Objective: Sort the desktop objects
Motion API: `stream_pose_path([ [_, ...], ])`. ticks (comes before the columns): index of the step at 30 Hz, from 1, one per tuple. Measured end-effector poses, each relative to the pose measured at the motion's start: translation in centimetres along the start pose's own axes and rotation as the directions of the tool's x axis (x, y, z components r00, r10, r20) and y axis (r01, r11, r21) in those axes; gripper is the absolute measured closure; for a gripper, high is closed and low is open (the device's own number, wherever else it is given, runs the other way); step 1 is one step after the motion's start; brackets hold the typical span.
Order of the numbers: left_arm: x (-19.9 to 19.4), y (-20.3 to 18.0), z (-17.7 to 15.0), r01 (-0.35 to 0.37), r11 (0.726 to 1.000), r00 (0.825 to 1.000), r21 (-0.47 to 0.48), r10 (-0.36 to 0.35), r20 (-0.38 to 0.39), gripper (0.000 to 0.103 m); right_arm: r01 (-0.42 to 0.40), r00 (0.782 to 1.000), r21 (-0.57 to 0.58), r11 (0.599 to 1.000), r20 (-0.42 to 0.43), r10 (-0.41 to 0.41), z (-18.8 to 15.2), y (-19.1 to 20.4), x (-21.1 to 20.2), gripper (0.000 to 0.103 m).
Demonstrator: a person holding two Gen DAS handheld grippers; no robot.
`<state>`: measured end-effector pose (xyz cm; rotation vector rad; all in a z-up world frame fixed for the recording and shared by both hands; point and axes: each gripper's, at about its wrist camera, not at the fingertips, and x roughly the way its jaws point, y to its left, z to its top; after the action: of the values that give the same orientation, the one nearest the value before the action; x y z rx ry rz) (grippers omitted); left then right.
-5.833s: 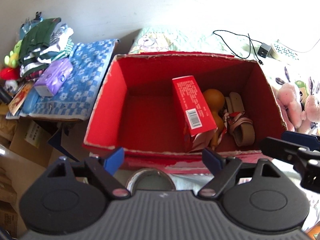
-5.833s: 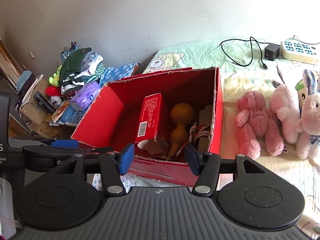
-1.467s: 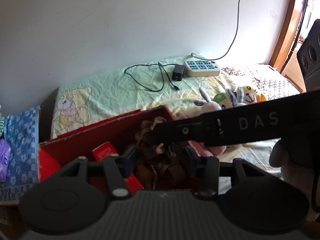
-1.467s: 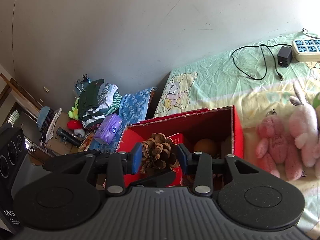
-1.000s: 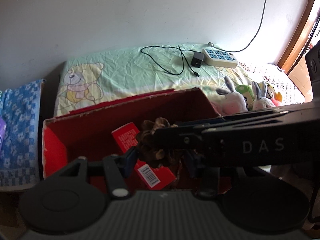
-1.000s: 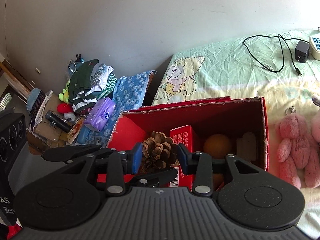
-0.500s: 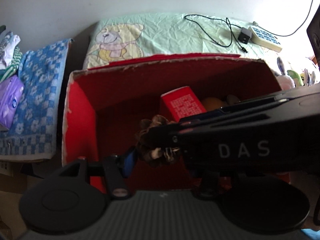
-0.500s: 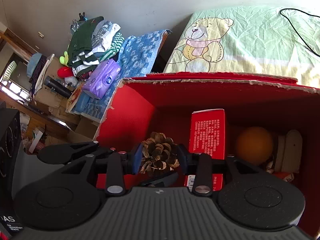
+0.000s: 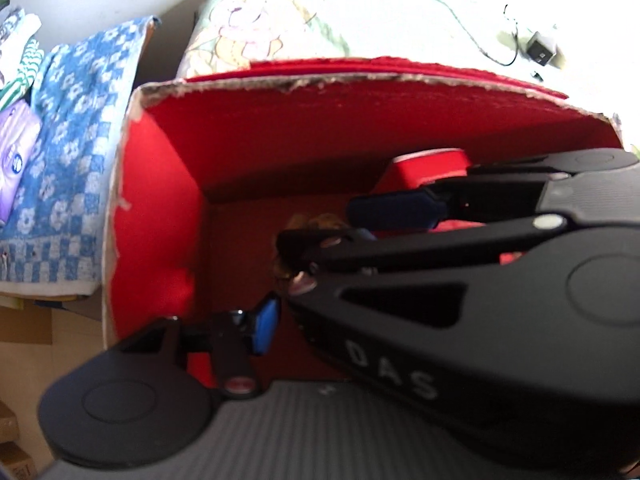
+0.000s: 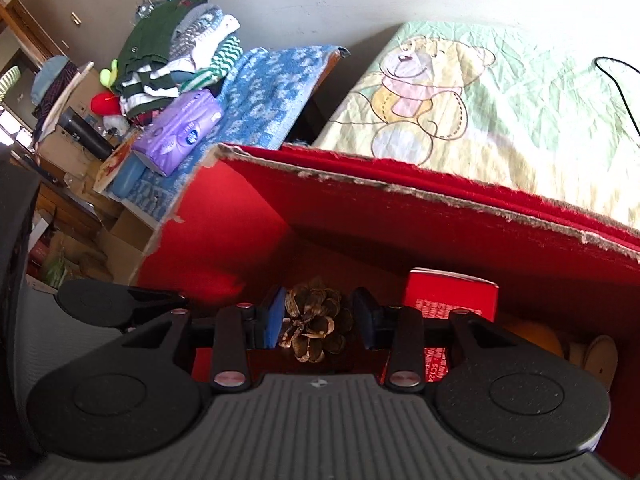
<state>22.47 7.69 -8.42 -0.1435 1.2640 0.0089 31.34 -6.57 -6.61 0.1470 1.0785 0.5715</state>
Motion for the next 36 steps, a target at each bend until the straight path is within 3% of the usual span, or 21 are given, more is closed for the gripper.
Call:
stream_pose_path([
  [4, 0.8, 0.3, 0.6, 0.03, 0.999, 0.999, -0.012, -0.03, -0.028, 0.054, -0.001, 1.0, 0.017, 1.0, -0.004, 0.001, 0.4, -0.5, 0.2, 0.077],
  [10, 1.2, 0.6, 0.6, 0.052, 0.998, 0.998, -0.024, -0.053, -0.04, 0.056, -0.017, 1.0, 0.025, 1.0, 0.004, 0.017, 0.2, -0.6, 0.4, 0.077],
  [20, 1.3, 0.8, 0.0, 0.037, 0.999, 0.999, -0.022, -0.037, -0.02, 0.049, -0.047, 0.998, 0.081, 0.996, 0.048, 0.044, -0.3, -1.7, -0.4, 0.076],
  [36, 2.1, 0.5, 0.3, 0.024, 0.999, 0.999, -0.036, -0.026, -0.04, 0.039, -0.019, 0.996, 0.128, 0.992, 0.085, 0.008, -0.8, -1.9, -0.7, 0.078],
])
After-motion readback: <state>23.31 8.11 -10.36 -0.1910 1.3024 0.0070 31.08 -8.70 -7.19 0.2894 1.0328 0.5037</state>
